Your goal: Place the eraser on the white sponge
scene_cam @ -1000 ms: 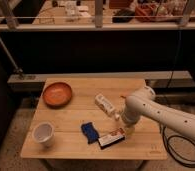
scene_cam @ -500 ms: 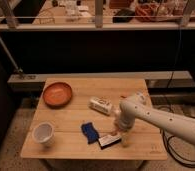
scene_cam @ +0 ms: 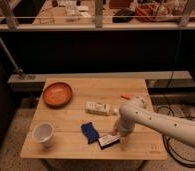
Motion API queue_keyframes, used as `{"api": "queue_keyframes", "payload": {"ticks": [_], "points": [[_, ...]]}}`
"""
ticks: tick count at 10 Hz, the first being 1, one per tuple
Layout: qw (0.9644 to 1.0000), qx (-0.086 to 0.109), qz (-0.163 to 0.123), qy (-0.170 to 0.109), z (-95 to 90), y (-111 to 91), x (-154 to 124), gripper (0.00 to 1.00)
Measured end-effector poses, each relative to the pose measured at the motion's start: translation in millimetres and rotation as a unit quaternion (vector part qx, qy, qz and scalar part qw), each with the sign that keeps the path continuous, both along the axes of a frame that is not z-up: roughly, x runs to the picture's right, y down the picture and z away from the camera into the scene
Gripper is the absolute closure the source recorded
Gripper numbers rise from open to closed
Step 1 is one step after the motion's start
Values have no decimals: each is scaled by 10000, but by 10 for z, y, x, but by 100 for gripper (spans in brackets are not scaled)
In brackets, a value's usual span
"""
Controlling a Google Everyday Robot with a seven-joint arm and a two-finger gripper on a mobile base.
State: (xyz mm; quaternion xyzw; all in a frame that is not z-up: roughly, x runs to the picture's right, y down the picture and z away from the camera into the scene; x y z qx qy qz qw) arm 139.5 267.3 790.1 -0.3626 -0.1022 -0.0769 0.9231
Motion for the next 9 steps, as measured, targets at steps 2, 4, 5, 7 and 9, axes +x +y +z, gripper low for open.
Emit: {"api": "queue_keyframes", "payload": {"ticks": [2, 4, 5, 7, 9], "points": [[10000, 25, -2, -85, 39, 32, -24, 67], [9997, 14, -12, -253, 109, 74, -85, 87], [9996, 15, -4, -294, 118, 82, -102, 95], [9995, 7, -4, -300, 106, 76, -108, 100], [9993, 73, -56, -376, 55, 39, -157, 100]]}}
